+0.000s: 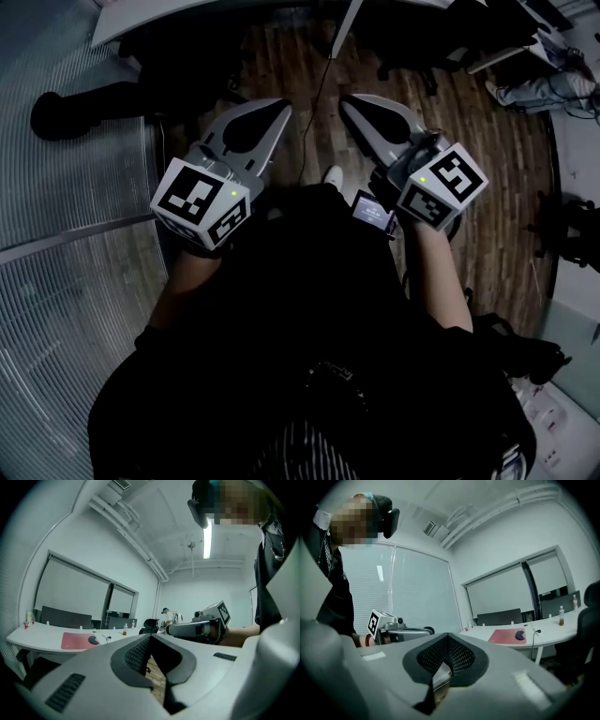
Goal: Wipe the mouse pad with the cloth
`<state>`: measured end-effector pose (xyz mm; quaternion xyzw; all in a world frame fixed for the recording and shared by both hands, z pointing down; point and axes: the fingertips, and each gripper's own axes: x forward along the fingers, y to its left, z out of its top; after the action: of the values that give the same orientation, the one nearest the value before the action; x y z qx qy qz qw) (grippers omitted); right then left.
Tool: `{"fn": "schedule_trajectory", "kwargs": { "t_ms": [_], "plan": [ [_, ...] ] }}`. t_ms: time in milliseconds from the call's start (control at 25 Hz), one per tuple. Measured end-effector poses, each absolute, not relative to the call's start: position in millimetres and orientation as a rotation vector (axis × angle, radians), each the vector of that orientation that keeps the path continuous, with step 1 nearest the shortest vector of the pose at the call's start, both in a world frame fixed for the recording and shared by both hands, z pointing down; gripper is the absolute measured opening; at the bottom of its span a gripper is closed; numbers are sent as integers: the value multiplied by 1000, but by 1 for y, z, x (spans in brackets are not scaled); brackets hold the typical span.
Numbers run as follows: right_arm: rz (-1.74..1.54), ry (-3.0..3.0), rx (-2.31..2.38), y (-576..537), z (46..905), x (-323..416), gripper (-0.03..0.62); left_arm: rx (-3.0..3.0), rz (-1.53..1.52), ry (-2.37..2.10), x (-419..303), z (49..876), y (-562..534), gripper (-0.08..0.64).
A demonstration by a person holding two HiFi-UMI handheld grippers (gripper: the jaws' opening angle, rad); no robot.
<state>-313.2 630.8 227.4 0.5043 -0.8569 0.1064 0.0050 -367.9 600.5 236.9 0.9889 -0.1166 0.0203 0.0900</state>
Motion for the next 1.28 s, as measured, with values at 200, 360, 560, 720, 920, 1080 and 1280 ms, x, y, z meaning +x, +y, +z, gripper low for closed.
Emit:
{"fn": "schedule_trajectory", "kwargs": {
  "t_ms": [200,360,560,720,920,1080,1280],
  "plan": [
    [425,-2768,1532,631,223,-286,-3,2952,43,-477,-346,218,596,-1],
    [496,-2806,1503,613,232,-264,-3,2944,99,-485,-326,218,579,0],
    [495,-2837,1456,587,237,-221,-3,2904,132,-439,-270,237,559,0],
    [493,-2859,1464,568,233,-176,-3,2905,139,-396,-213,237,540,0],
    [655,-2773,1396,552,249,-121,-3,2718,47,-143,-136,225,527,0],
    [742,-2775,1466,549,265,-60,-3,2673,159,-185,-92,253,504,0],
    [740,-2771,1589,548,266,8,-3,2597,152,-252,-48,267,494,0]
  ]
}}
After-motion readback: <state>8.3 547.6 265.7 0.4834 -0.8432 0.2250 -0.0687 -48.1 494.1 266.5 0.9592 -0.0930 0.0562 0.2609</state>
